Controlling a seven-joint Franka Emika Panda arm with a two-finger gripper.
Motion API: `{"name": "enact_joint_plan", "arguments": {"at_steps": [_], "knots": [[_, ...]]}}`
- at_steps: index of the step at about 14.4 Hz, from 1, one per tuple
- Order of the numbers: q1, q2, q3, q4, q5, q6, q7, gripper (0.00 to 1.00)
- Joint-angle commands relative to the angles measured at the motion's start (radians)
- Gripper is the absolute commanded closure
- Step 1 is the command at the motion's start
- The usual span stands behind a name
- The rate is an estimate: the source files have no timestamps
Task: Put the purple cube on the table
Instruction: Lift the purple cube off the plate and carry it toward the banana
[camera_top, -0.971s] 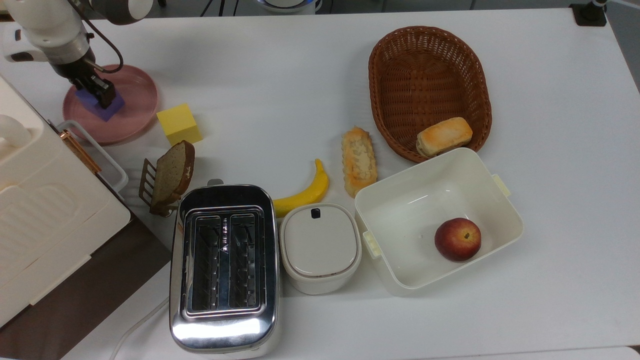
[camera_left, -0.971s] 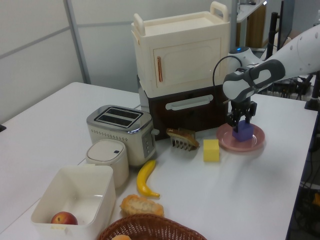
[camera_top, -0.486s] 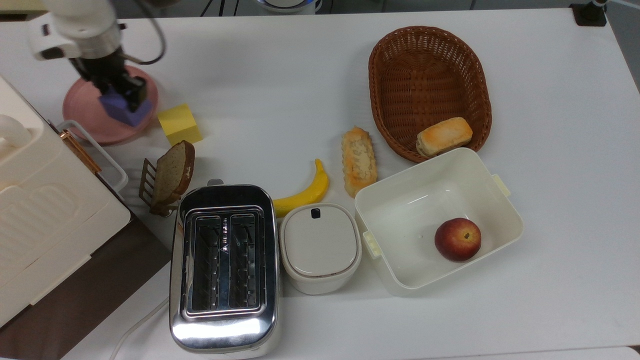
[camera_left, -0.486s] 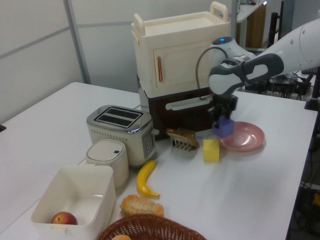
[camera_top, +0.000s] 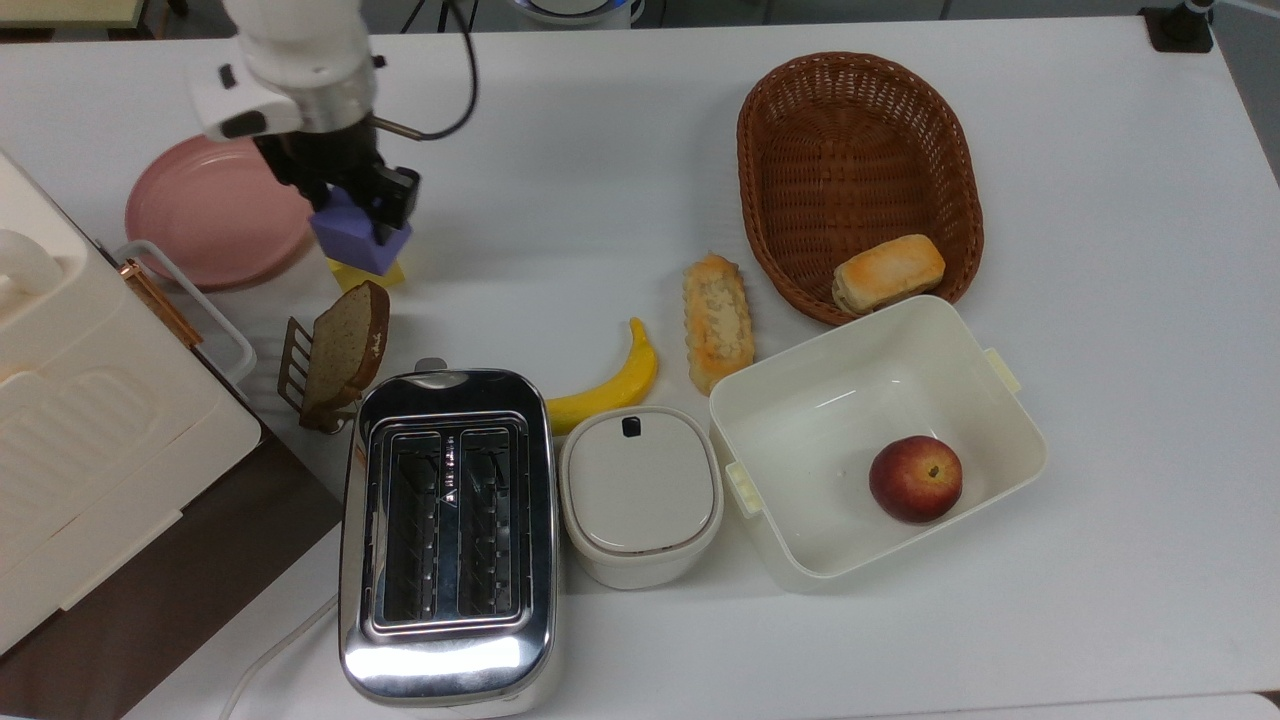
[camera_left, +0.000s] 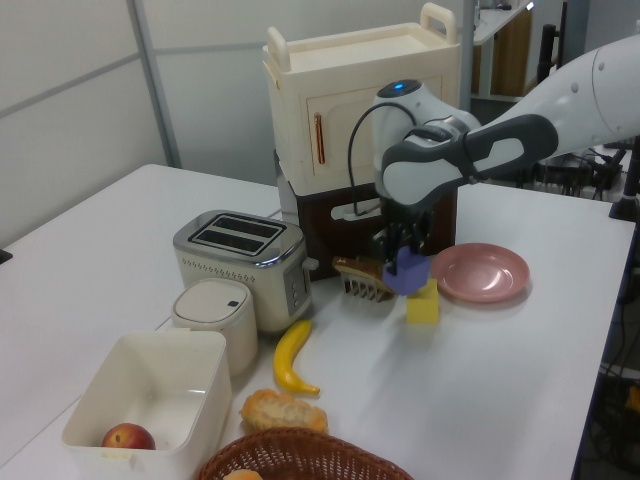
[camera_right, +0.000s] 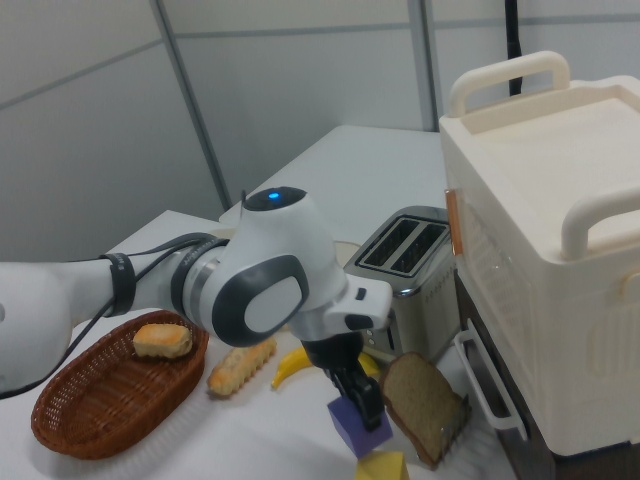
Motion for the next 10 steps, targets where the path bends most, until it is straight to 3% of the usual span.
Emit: {"name": "enact_joint_plan", "arguments": {"at_steps": [1,4,7,8,9,10], "knots": [[0.054,-0.017,0.025,-0.018,-0.006,-0.016,0.056,0.98],[0.093,-0.012,0.084,-0.022,-0.007,-0.070,0.054,0.98],[0.130,-0.009,0.091,-0.021,-0.009,-0.125,0.048,0.97],[0.131,-0.006,0.091,-0.018,-0.009,-0.122,0.059,0.83],[0.131,-0.005,0.091,-0.018,-0.009,-0.122,0.066,0.52],[0.131,-0.005,0.091,-0.018,-0.009,-0.122,0.082,0.12]]}}
